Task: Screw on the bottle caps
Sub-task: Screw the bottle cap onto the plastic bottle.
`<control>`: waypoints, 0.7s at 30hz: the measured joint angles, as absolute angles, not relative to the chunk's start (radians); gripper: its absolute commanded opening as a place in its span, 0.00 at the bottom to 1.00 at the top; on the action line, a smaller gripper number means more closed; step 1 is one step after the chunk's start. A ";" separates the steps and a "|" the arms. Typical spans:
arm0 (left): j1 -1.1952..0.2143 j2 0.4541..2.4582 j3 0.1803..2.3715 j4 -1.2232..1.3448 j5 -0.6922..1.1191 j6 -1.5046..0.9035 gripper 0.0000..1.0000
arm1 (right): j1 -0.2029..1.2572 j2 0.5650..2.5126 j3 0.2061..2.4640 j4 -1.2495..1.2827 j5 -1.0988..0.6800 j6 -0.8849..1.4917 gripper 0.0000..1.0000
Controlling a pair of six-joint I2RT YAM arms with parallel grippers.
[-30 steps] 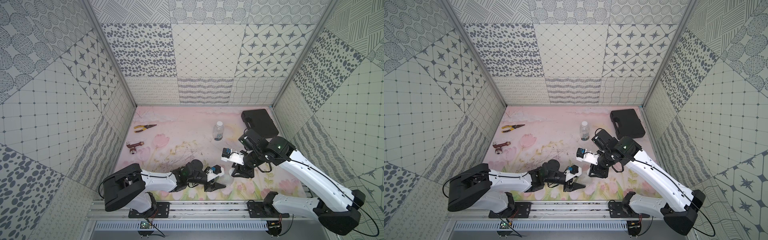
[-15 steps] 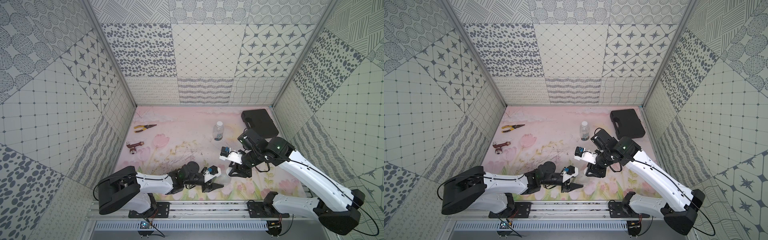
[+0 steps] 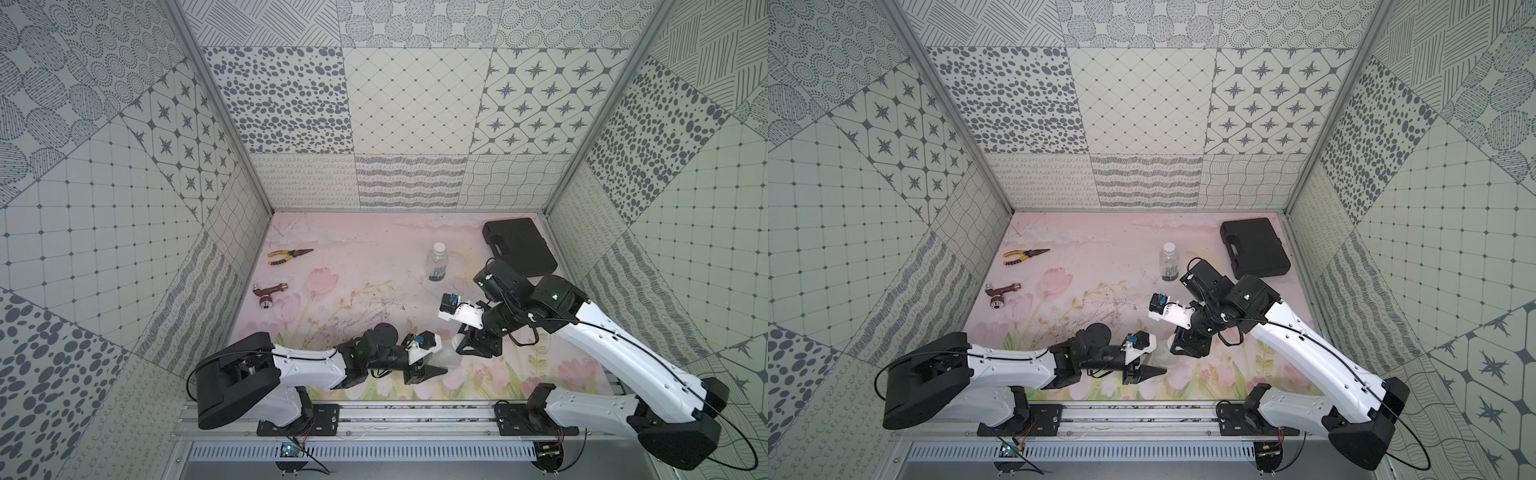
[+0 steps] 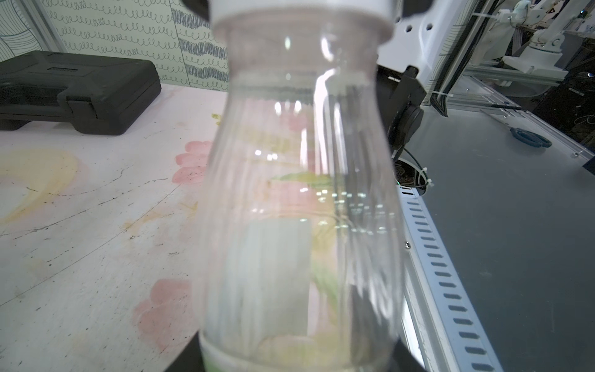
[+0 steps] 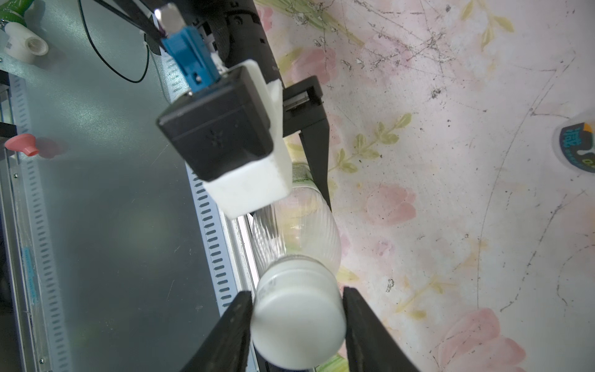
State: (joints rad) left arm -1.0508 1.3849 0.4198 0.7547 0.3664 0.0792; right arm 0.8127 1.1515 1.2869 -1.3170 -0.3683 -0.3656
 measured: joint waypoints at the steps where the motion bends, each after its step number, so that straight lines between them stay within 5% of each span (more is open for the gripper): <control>1: -1.051 1.384 0.420 0.755 0.365 0.079 0.49 | 0.813 1.151 1.287 -1.316 -0.367 -0.364 0.39; 6: -1.051 1.384 0.420 0.755 0.364 0.079 0.49 | 0.813 1.152 1.287 -1.313 -0.366 -0.354 0.14; 11: -1.051 1.387 0.420 0.757 0.345 0.079 0.45 | 0.813 1.155 1.287 -1.301 -0.355 -0.302 0.00; 21: -1.051 1.409 0.422 0.722 0.130 0.096 0.39 | 0.811 1.263 1.297 -1.215 -0.257 0.070 0.00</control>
